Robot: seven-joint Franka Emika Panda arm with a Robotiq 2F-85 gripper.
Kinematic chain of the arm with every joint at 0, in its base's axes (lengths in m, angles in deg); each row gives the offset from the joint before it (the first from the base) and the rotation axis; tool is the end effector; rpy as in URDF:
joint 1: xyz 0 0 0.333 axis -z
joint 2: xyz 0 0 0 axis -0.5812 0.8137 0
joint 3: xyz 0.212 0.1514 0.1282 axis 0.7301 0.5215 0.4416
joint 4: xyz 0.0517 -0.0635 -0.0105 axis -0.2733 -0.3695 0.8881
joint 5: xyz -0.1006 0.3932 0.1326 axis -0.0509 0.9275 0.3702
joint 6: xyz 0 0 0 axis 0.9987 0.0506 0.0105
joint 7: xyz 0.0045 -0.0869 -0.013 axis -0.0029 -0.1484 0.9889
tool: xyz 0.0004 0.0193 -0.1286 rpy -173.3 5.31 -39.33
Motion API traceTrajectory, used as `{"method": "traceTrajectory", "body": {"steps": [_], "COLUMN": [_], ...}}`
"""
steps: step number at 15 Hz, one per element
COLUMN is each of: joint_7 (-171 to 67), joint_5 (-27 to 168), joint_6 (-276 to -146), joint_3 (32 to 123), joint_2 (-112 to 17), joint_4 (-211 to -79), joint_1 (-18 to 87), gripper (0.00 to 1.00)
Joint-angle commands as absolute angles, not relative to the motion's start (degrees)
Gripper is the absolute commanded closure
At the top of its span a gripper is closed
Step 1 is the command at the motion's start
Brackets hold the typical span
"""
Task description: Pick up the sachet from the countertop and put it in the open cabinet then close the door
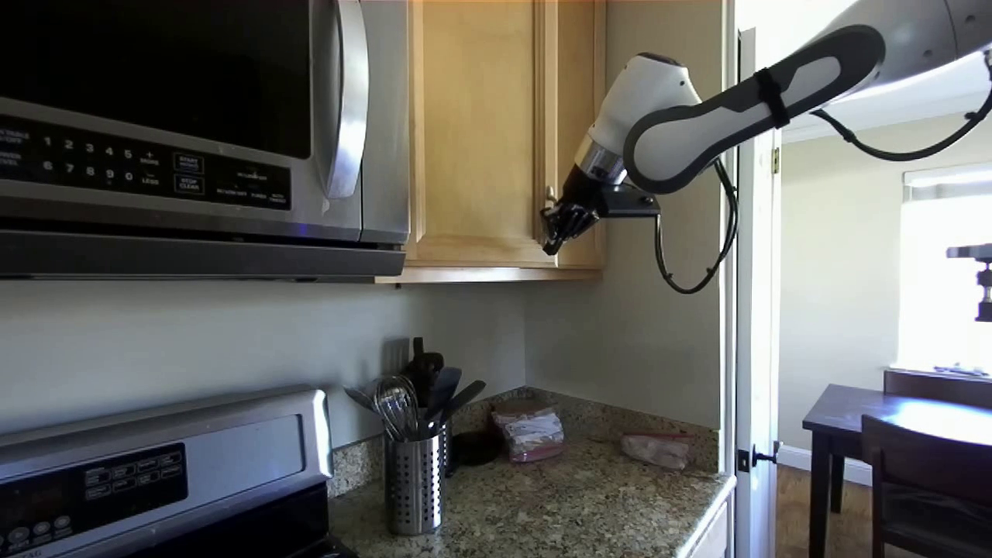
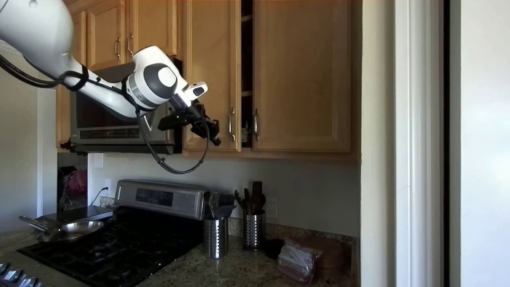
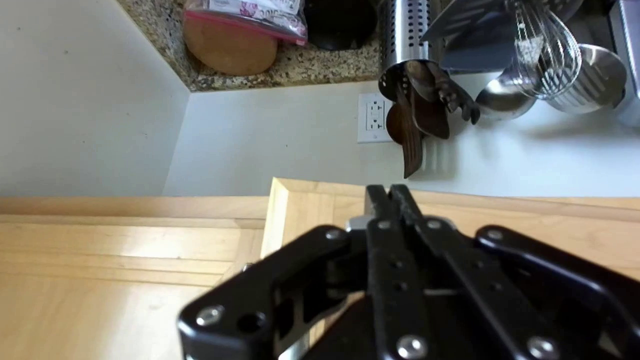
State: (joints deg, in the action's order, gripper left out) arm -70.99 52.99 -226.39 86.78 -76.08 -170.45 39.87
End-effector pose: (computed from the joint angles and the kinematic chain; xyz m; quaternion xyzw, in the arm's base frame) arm 0.5979 0.0129 0.5660 0.9157 -0.0719 0.3891 0.0702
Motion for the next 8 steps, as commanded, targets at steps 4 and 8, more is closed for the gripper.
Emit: {"method": "traceTrajectory", "body": {"steps": [4, 8], "joint_7": [-75.0, -74.9], "joint_5": [51.5, 51.4], "joint_6": [-234.1, -235.9], "joint_3": [86.8, 86.1], "joint_2": [-65.3, -60.2], "joint_4": [-164.0, -160.3], "joint_1": [40.8, 40.6], "gripper": [0.93, 0.93]}}
